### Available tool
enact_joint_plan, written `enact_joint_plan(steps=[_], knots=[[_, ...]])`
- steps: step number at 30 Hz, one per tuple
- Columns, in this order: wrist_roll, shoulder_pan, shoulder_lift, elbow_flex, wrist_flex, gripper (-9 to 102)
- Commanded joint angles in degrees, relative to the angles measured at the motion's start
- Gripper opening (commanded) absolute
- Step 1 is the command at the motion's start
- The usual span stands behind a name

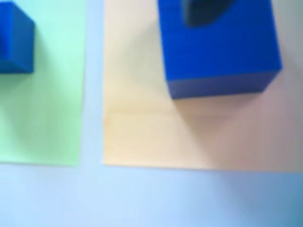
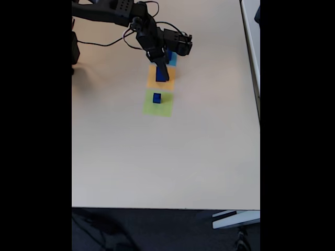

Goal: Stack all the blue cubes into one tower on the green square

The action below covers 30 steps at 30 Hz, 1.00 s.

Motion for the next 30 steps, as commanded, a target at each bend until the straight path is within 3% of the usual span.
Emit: enact_joint_plan(steps=[1,10,18,30], knots=[[-1.67,2.29,4.66,-2.2,0.53,34],[-3.78,5.98,4.39,1.85,-0.79,33],[-4.92,7.38,4.13,7.82,-9.05,29],[-5.89,8.61,3.78,10.37,-13.1,29]])
